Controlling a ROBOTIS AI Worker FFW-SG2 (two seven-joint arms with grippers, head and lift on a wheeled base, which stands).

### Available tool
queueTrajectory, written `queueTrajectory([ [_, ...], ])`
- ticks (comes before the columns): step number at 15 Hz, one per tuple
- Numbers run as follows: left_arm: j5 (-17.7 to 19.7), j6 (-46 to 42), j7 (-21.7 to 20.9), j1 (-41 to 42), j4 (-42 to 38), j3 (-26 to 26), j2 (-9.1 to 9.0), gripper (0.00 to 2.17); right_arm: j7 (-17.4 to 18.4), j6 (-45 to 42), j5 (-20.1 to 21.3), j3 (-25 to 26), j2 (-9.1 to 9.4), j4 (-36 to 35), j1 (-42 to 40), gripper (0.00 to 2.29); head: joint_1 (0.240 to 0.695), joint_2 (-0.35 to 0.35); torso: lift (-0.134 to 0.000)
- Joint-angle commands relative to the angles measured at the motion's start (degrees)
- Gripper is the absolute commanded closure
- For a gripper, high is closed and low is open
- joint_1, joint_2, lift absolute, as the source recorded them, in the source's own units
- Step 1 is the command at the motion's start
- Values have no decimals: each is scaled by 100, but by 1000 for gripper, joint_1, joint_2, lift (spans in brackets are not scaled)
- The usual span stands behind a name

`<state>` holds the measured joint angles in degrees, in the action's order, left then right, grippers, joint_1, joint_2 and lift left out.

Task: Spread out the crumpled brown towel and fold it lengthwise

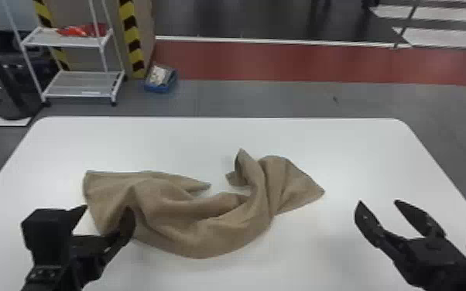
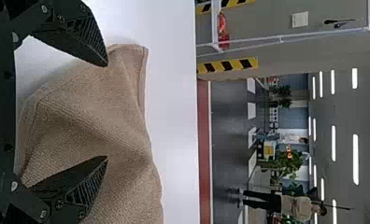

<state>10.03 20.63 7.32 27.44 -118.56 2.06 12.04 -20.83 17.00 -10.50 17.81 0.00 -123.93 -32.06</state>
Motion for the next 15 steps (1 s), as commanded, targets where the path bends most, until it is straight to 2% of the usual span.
queueTrajectory([
  [1,-10,165,-29,68,-88,-21,9,221,0,1,13,-6,5,9,16,218,695,-73,-125],
  [4,-1,693,-275,112,-141,-83,0,400,0,1,31,-76,5,18,25,218,695,-75,-125],
  [6,-1,833,-310,112,-185,-83,0,913,8,177,101,-85,5,27,95,218,695,-73,-125],
  [8,-10,833,-143,112,-290,-30,-27,1646,61,265,365,-199,5,211,253,218,695,-72,-125],
  [10,-10,833,-126,112,-360,5,-27,1666,52,300,409,-375,5,299,473,218,695,-69,-125],
  [15,-10,816,-108,227,-492,-12,-71,1666,140,1056,1270,-982,5,879,1536,221,695,-27,-125],
])
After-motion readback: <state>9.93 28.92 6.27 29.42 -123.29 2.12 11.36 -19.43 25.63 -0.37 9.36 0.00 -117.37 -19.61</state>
